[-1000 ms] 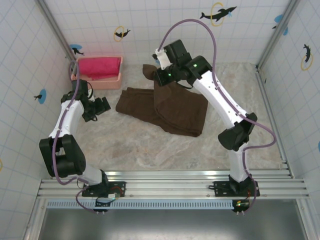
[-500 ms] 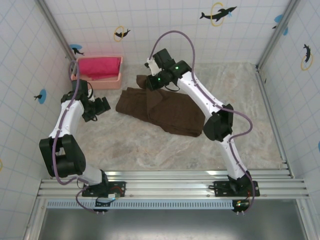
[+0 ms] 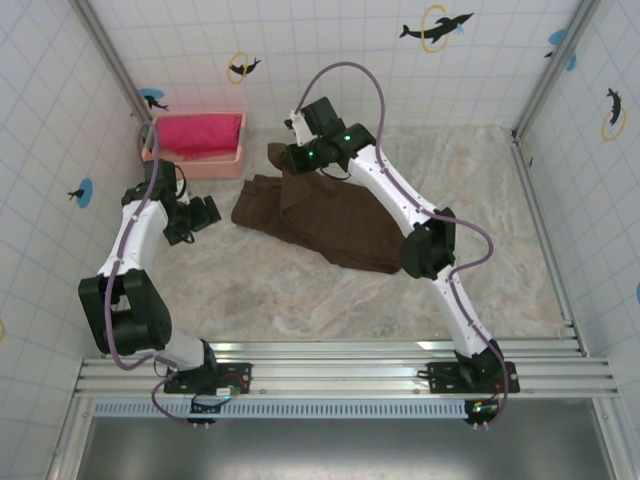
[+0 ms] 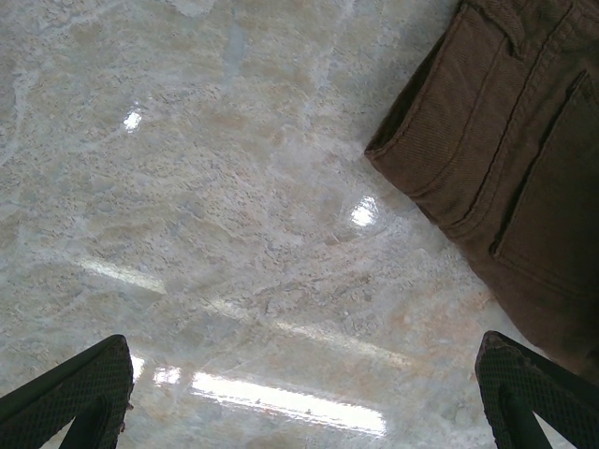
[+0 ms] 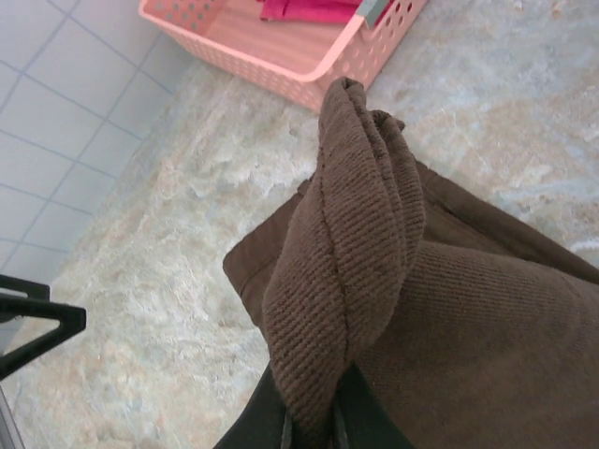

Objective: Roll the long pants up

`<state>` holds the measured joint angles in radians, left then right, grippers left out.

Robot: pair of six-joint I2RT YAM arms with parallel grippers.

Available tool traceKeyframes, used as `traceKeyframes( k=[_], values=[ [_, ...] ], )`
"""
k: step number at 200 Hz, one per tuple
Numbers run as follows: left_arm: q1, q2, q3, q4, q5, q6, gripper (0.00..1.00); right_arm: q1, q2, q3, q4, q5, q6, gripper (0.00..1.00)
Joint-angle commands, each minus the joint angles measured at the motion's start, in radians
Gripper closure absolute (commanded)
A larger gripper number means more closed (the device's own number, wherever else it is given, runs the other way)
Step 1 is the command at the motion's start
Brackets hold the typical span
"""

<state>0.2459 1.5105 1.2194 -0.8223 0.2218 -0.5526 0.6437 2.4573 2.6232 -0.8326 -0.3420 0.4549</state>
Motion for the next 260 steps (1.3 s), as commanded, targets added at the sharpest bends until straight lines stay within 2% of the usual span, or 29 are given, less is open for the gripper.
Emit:
traceKeyframes(
  k=[1,72,170,182,213,229,260],
  values=[
    [-0.008,-0.029,0.029,-0.028,-0.012,0.016,0.04,-0.004,0.049,0.035,0.088,-0.023,0.035,1.0],
    [-0.007,-0.041,0.032,-0.047,-0.018,0.019,0.04,0.002,0.147,0.035,0.126,-0.075,0.075,1.0],
    [-0.008,-0.093,0.063,-0.136,-0.032,0.042,0.04,0.047,0.323,0.035,0.484,-0.178,0.325,1.0],
    [-0.008,-0.099,0.066,-0.142,-0.034,0.043,0.04,0.055,0.333,0.034,0.577,-0.198,0.375,0.85],
    [-0.008,-0.105,0.066,-0.146,-0.034,0.036,0.03,0.09,0.36,0.035,0.803,-0.244,0.539,0.32],
    [-0.008,-0.105,0.062,-0.139,-0.031,0.026,0.03,0.1,0.371,0.043,0.878,-0.241,0.602,0.29],
    [-0.008,-0.105,0.05,-0.112,-0.014,0.007,0.03,0.083,0.339,0.054,0.762,-0.248,0.55,0.29]
  ],
)
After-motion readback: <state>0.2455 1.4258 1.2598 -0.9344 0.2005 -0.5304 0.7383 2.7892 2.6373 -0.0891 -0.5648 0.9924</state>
